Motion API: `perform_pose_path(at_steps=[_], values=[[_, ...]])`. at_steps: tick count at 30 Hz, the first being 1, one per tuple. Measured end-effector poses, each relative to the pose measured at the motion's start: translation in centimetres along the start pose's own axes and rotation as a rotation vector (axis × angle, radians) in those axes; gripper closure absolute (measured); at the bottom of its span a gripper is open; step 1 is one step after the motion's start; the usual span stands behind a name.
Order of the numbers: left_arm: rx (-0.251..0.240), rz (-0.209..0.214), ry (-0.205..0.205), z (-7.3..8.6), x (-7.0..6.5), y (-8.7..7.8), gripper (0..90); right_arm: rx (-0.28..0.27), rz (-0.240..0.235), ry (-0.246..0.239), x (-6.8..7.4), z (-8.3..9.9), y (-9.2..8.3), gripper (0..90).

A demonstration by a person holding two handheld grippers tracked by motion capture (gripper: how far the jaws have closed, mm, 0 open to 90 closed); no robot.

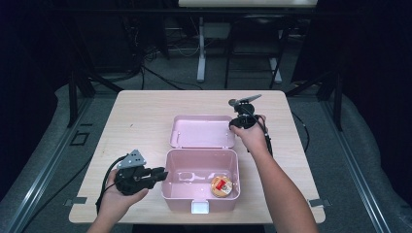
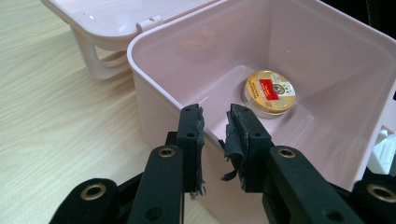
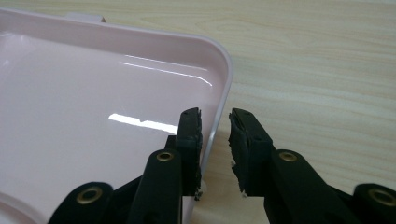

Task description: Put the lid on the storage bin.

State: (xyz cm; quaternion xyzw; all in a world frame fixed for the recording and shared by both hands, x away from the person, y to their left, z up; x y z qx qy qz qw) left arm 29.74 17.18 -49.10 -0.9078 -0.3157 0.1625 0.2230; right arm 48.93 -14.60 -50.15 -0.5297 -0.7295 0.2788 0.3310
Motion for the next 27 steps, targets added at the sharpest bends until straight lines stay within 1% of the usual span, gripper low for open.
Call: perform_pose_path(at_steps=[2,5,7,11,14,16,18,22,27], values=[[0.001,-0.001,0.004,-0.01,0.02,-0.01,74.9,0.007,0.007,-0.005,0.16,0.06,0.14,76.0],[0.000,-0.001,0.000,0.00,-0.01,0.00,74.9,0.016,0.010,0.001,0.40,0.13,0.31,77.0],[0.000,0.000,0.003,0.00,0.01,0.00,74.9,0.014,0.016,0.005,0.56,0.14,0.41,77.2],[0.001,0.000,0.004,-0.01,0.01,0.00,74.9,0.015,0.027,0.013,0.50,0.07,0.32,80.6],[-0.001,0.000,-0.001,0.00,0.00,0.01,74.9,0.013,0.022,0.014,0.43,0.03,0.24,81.0],[0.001,0.000,0.004,-0.01,0.02,0.00,75.0,0.008,0.028,0.012,0.50,0.04,0.23,81.3],[0.001,0.001,-0.003,0.00,-0.04,0.01,75.0,0.003,0.032,0.012,0.58,0.00,0.18,81.7],[0.001,0.001,-0.003,-0.01,-0.04,0.02,75.0,-0.006,0.040,0.006,0.69,-0.07,0.09,82.2],[0.001,0.001,-0.003,-0.01,-0.05,0.02,75.0,-0.006,0.043,0.006,0.75,-0.12,-0.06,82.5]])
Point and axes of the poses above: each handheld gripper's, and its own axes: y roughly forward along the jaws, z roughly out of its underside, x roughly to its left, the point moved 3 cm from there along y, roughly forward along the jaws, and after that the axes turned 6 degrees about -x, right-handed, at the moved point
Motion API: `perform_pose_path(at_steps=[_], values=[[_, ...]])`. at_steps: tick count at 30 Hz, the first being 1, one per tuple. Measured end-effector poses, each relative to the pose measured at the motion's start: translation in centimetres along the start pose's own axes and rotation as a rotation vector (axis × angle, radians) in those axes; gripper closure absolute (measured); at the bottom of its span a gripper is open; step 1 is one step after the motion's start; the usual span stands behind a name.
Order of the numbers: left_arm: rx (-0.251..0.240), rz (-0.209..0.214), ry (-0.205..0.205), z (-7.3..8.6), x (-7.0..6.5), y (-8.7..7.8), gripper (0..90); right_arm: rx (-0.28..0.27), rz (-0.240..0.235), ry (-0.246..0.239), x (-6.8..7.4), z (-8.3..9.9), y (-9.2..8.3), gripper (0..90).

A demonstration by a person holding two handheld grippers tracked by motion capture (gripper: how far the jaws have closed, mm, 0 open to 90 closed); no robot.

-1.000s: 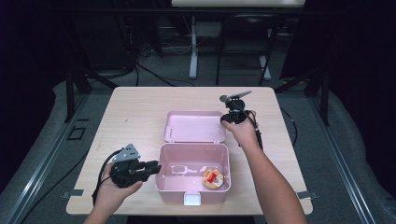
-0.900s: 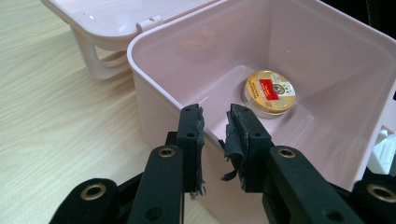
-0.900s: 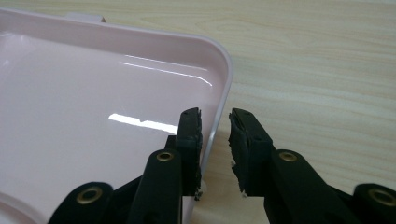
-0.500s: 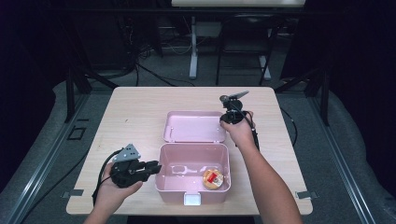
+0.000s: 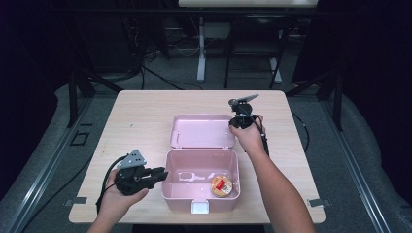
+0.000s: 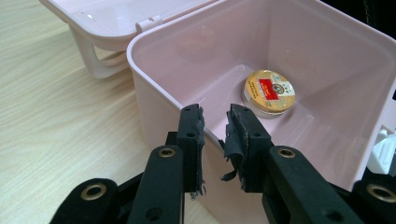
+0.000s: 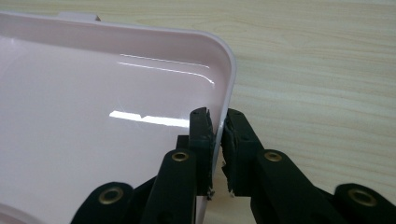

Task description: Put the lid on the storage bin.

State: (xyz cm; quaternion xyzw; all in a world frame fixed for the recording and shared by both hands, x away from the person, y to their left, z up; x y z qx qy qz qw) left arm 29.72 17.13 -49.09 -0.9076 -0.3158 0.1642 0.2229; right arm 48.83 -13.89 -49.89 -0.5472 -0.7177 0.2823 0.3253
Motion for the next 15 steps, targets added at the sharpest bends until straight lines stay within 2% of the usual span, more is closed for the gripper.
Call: perform_pose_path(at_steps=[15], values=[[0.003,0.001,0.004,-0.02,-0.01,-0.01,75.1,-0.034,0.000,-0.004,0.18,-0.18,-0.63,83.2]])
Point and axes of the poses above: each handheld gripper's, and its own axes: y roughly forward along the jaws, z roughly out of its underside, x roughly to its left, the point moved 3 cm from there along y, roughly forward along the jaws, and after that the axes turned 6 degrees about -x, right-handed, at the moved point
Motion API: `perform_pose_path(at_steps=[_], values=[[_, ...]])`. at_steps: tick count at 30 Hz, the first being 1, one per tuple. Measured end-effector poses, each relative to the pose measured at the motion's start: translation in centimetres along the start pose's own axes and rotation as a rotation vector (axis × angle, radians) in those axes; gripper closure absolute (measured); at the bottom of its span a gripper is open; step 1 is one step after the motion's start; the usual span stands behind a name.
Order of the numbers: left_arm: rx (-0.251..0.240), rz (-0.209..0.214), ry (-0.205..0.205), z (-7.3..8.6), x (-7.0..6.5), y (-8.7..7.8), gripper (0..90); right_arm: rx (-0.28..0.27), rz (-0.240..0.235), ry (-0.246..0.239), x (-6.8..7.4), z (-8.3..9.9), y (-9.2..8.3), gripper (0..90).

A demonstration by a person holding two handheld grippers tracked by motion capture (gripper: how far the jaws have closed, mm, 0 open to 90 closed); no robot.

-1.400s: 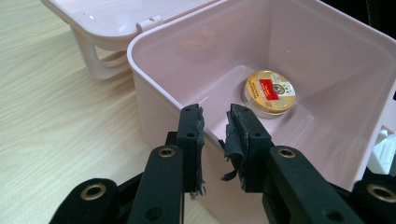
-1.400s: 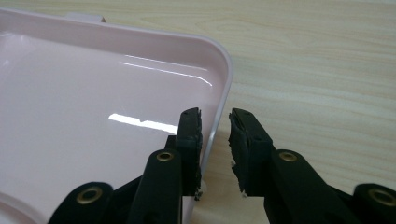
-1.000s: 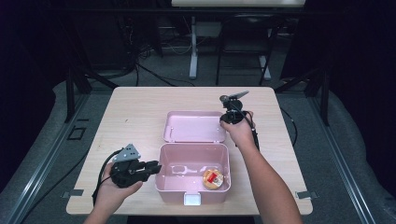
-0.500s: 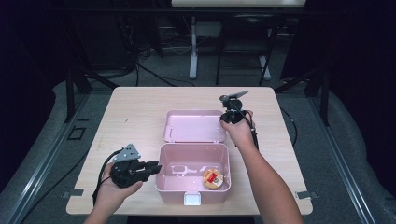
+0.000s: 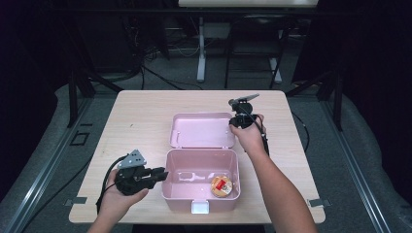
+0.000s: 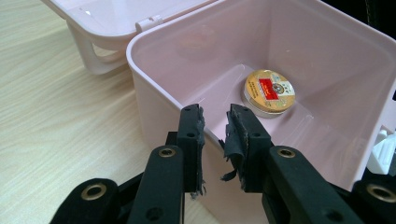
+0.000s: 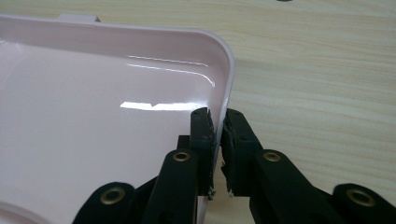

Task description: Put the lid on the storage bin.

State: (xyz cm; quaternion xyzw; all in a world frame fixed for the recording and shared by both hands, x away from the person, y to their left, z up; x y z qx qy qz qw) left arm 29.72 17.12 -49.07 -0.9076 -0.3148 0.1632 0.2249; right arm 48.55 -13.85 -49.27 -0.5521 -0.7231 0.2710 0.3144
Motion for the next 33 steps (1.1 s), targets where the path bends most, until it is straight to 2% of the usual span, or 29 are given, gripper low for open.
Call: perform_pose_path(at_steps=[13,33], values=[[0.000,0.001,-0.003,0.0,0.0,0.0,75.0,-0.032,-0.001,-0.004,0.2,-0.4,-0.8,84.0],[0.000,0.000,-0.002,0.0,0.0,0.0,75.0,-0.109,-0.022,-0.012,0.7,-1.4,-3.6,85.8]])
Point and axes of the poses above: each handheld gripper's, and its own axes: y roughly forward along the jaws, z roughly out of its underside, x roughly to its left, the point moved 3 cm from there along y, roughly forward along the jaws, and after that the axes turned 6 degrees about -x, right-handed, at the moved point
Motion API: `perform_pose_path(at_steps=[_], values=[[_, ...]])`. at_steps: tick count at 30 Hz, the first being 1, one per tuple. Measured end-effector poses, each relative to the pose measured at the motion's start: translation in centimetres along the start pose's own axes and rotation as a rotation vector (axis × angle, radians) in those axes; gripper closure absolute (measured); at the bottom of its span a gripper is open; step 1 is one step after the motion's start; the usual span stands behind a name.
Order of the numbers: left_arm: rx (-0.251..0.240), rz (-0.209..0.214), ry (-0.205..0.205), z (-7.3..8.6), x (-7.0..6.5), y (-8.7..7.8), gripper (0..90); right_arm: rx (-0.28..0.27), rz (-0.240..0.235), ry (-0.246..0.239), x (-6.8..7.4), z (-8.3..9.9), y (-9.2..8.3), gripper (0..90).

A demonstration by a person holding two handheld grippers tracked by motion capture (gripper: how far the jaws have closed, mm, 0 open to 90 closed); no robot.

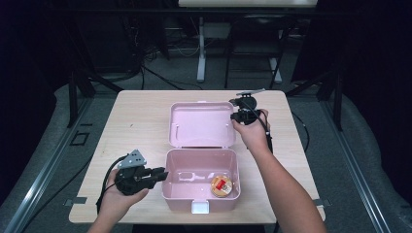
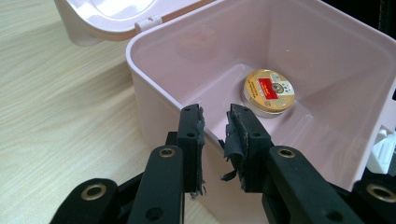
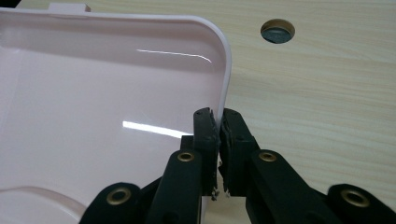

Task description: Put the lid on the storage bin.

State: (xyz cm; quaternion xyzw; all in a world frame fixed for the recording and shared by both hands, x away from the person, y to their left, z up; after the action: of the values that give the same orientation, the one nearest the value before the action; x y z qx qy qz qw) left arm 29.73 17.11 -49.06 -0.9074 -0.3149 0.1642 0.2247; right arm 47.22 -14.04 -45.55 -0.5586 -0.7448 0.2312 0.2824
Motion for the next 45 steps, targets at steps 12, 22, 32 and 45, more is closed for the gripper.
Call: perform_pose_path(at_steps=[12,22,32,45], values=[[0.001,-0.001,-0.002,0.0,0.0,0.0,74.9,-0.041,-0.015,-0.031,0.5,-0.7,-1.9,86.5],[0.003,0.000,-0.005,0.0,0.0,0.0,74.9,-0.074,-0.035,-0.058,0.8,-0.9,-3.6,86.8],[0.001,0.000,-0.003,0.0,0.0,0.0,74.8,-0.103,-0.057,-0.074,1.1,-0.9,-5.1,87.2],[0.000,0.000,-0.006,0.0,0.0,0.0,74.8,-0.154,-0.074,-0.102,1.4,-0.3,-6.7,87.4]])
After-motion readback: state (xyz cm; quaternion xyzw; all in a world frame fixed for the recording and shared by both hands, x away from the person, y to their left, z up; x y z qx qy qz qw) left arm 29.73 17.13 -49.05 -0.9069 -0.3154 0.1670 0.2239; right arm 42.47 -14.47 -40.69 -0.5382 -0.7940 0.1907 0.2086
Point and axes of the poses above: each handheld gripper's, and its own axes: y roughly forward along the jaws, z roughly out of its underside, x roughly to its left, the point moved 3 cm from there along y, roughly forward along the jaws, and after that the axes turned 6 degrees about -x, right-handed, at the moved point
